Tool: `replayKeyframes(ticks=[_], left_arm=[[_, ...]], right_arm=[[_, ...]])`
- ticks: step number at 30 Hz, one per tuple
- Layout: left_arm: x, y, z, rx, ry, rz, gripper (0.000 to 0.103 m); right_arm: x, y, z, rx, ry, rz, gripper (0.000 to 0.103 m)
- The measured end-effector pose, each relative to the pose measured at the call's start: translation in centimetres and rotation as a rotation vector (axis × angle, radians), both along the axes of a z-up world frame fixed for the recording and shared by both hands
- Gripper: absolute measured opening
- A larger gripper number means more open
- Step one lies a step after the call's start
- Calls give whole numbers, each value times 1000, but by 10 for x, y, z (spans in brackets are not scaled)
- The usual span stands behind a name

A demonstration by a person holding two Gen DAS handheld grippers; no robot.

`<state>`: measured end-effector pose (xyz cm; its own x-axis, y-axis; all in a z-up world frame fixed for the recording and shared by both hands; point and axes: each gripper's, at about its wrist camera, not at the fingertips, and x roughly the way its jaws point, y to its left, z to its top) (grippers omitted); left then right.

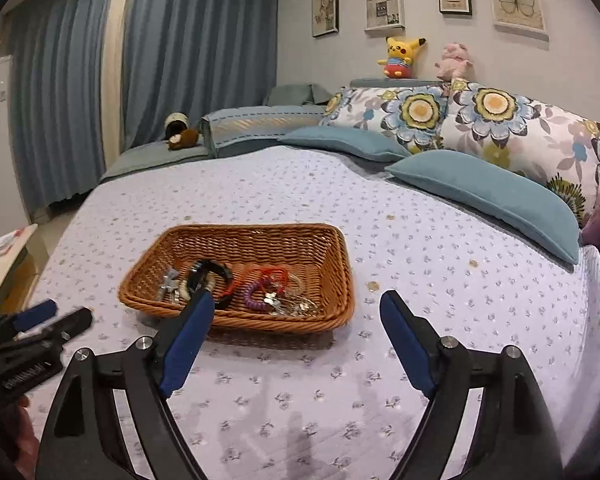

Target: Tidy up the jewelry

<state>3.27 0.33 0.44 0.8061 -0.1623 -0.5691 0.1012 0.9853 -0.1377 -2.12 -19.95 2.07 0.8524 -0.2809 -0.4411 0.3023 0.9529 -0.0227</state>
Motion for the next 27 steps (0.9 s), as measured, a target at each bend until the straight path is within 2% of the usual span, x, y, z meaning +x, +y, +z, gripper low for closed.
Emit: replayKeyframes(ticks=[4,7,16,20,27], left_arm=[[-1,-12,-9,67,10,-25,70],[1,-19,-13,78,29,-47,70],[7,-23,-20,134,60,-31,70],[6,-26,-20,197,47,7,70],[5,-23,-17,200,44,33,70]], right_arm=[[4,-3,-9,7,25,5,86],[3,-2,-13,2,36,13,86],[8,0,-18,2,52,27,86],[9,0,-19,-4,56,25,86],[9,1,-20,-6,62,27,86]])
